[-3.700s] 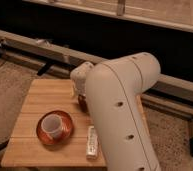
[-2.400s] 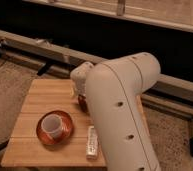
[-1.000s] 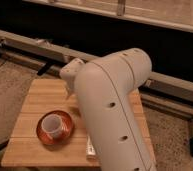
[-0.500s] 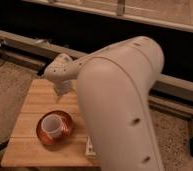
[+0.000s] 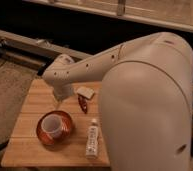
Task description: Pick up the ceramic cup
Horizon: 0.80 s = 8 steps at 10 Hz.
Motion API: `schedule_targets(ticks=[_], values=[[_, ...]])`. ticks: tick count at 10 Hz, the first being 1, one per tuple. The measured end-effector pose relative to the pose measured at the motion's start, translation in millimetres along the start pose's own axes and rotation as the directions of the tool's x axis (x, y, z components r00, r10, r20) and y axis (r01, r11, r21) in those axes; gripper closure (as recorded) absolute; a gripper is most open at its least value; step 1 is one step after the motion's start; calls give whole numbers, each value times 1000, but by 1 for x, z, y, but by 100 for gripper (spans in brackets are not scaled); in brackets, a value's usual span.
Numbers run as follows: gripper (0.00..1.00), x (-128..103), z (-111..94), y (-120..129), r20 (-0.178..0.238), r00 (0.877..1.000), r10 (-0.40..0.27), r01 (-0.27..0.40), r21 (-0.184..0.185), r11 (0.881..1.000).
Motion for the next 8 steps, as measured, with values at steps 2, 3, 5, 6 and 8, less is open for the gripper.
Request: schedule_targets(ticks=[2, 3, 5, 6, 8], values=[[31, 21, 9, 19, -38, 999, -20, 19, -30, 999], [31, 29, 13, 27, -53, 998, -31, 29, -39, 999], [31, 43, 25, 50, -91, 993, -71, 66, -65, 996], [31, 46, 30, 52, -102, 992, -79, 73, -69, 995], [33, 49, 46, 54, -119, 989, -91, 83, -65, 994]])
